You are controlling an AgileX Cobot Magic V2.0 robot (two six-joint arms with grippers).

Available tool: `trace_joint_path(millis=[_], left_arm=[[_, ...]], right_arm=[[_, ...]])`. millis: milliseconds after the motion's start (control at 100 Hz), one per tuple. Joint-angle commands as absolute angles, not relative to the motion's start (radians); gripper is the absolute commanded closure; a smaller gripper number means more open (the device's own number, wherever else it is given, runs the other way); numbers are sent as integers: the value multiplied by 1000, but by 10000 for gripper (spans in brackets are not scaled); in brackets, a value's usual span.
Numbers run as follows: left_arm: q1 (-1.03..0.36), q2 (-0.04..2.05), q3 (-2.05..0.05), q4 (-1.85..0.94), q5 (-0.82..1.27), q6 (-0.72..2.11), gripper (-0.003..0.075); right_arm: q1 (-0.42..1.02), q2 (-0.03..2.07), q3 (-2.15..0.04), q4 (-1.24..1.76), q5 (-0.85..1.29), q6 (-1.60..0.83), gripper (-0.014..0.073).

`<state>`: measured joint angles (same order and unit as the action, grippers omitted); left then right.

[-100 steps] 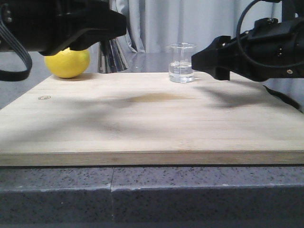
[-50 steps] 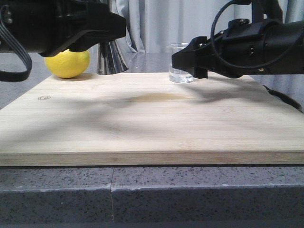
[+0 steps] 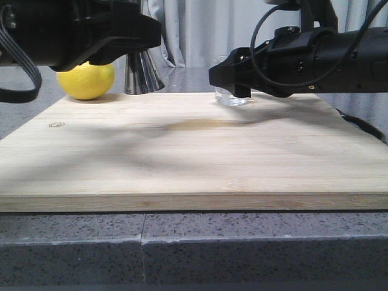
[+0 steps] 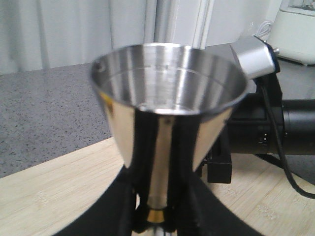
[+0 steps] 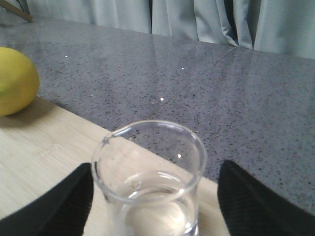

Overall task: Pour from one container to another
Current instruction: 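Grasp the glass beaker with the right gripper and lift it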

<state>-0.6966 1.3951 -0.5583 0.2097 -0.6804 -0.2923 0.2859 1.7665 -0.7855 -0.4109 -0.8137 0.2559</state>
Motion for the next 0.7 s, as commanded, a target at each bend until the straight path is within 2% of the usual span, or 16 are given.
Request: trace_joint_path(millis=[0, 690], left_arm=[[-706, 1362, -589, 202, -766, -300, 739], [-706, 1362, -589, 202, -766, -300, 739]], right_arm=[[286, 1736, -823, -408, -893, 257, 111], [286, 1784, -825, -408, -911, 257, 117]])
